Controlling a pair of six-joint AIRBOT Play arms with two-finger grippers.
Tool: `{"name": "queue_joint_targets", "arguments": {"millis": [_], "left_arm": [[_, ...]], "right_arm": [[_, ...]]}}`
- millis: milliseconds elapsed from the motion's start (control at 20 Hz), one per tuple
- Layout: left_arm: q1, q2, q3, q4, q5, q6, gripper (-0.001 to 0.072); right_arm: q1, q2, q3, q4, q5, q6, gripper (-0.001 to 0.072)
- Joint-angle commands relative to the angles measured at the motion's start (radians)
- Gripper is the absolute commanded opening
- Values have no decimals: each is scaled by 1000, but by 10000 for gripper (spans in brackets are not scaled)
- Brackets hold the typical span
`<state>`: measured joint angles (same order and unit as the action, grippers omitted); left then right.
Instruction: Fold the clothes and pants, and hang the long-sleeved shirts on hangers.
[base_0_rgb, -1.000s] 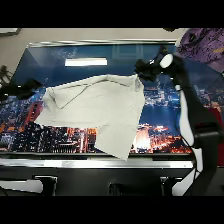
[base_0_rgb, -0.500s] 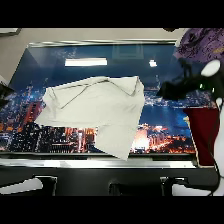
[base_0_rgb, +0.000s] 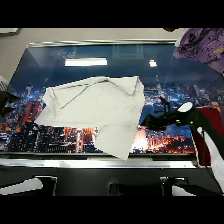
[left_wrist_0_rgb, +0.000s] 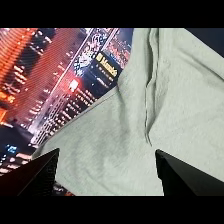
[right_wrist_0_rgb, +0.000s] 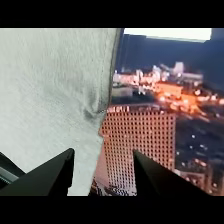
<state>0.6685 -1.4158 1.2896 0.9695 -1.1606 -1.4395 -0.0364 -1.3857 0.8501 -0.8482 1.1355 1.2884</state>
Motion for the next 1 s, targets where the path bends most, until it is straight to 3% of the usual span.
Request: {"name": "queue_joint_targets", "arguments": {"millis": [0, 200, 700, 850, 900, 950], "left_arm": [[1, 0, -4, 0, -6, 0, 713], [1, 0, -4, 0, -34, 0, 714], [1, 0, -4, 0, -42, 0, 714], [3, 0, -4, 0, -51, 0, 714], [8, 0, -4, 7, -59, 1, 714], [14, 0, -4, 25, -68, 2, 715]], "right_arm": [[55, -35, -50, 79, -72, -7, 420], [52, -89, -50, 229, -126, -56, 420], [71, -97, -51, 190, -202, -39, 397], [155, -97, -51, 173, -227, -36, 309], [167, -97, -50, 143, -234, -4, 230], [166, -97, -51, 124, -236, 25, 85]]}}
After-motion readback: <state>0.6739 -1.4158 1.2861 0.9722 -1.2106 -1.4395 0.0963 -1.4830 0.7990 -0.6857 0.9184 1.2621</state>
